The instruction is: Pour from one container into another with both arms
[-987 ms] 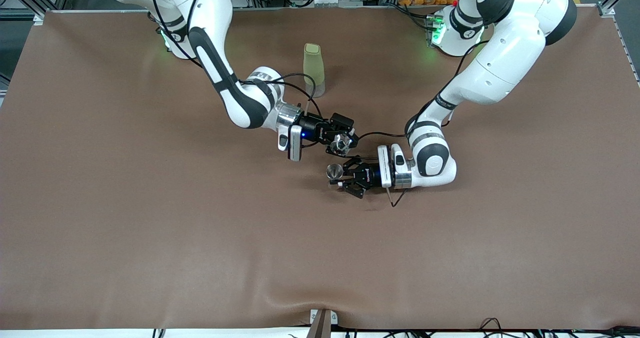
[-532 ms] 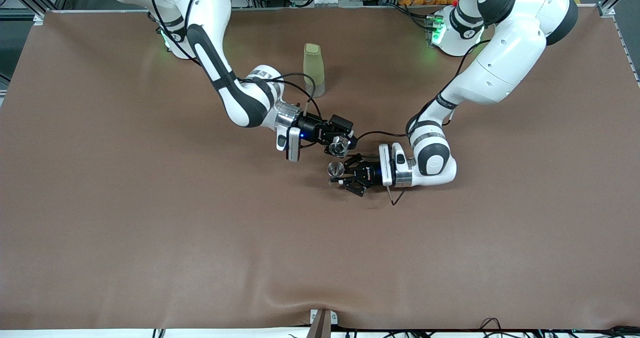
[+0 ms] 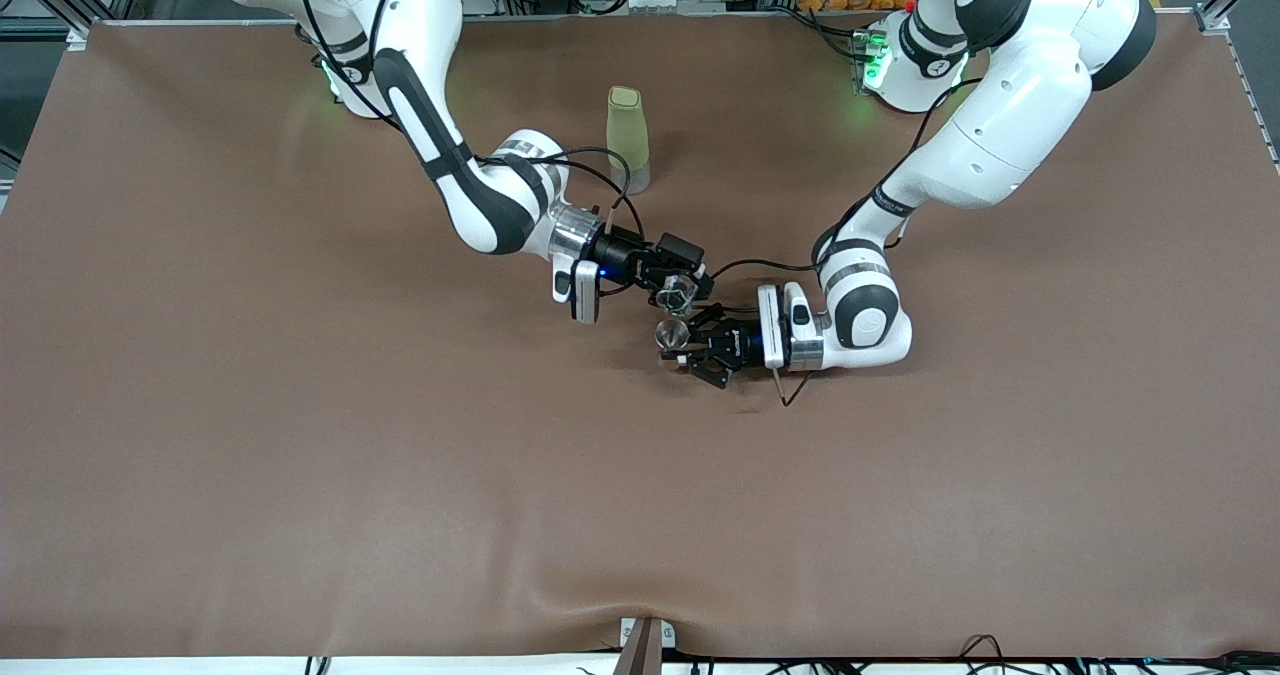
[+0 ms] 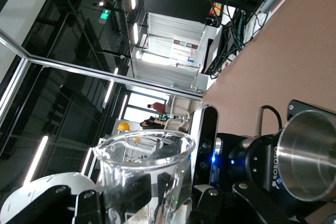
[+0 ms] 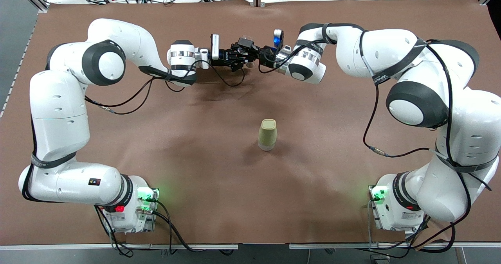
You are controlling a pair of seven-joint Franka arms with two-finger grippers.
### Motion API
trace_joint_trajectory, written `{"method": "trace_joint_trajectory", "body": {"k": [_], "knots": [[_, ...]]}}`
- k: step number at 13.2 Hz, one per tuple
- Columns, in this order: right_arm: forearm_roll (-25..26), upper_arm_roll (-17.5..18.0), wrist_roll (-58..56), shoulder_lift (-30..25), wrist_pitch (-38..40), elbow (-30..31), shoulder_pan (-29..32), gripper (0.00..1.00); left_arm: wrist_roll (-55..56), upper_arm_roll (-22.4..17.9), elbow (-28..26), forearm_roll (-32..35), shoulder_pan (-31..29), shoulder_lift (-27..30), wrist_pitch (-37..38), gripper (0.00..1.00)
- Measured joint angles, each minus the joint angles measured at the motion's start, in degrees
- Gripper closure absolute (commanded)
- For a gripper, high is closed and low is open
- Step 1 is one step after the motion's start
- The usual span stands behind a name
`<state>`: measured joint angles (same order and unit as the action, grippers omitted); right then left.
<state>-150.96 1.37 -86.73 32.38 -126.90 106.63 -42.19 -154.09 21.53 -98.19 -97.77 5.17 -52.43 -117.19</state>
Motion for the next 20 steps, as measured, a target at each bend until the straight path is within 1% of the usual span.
{"method": "trace_joint_trajectory", "body": {"k": [4,9,12,18,20], "knots": [[-0.75,0.85,4.24,-0.02,-0.53,0.00,0.00,1.00,-0.01,0.00,-0.19,0.00,-0.30,0.00,0.04,1.00],[-0.78,0.88,6.43,-0.07,-0.53,-0.01,0.00,1.00,-0.13,0.00,-0.34,0.00,-0.35,0.00,0.07,1.00],[-0.80,0.88,9.60,-0.10,-0.53,-0.01,0.00,1.00,-0.17,0.00,-0.35,0.00,-0.35,0.00,0.10,1.00],[-0.81,0.88,12.47,-0.12,-0.56,-0.01,0.00,1.00,-0.22,0.00,-0.31,0.00,-0.39,0.00,0.21,1.00],[-0.74,0.88,11.13,-0.14,-0.54,-0.04,0.00,1.00,-0.22,0.01,-0.22,0.00,-0.44,0.01,0.25,1.00]]}}
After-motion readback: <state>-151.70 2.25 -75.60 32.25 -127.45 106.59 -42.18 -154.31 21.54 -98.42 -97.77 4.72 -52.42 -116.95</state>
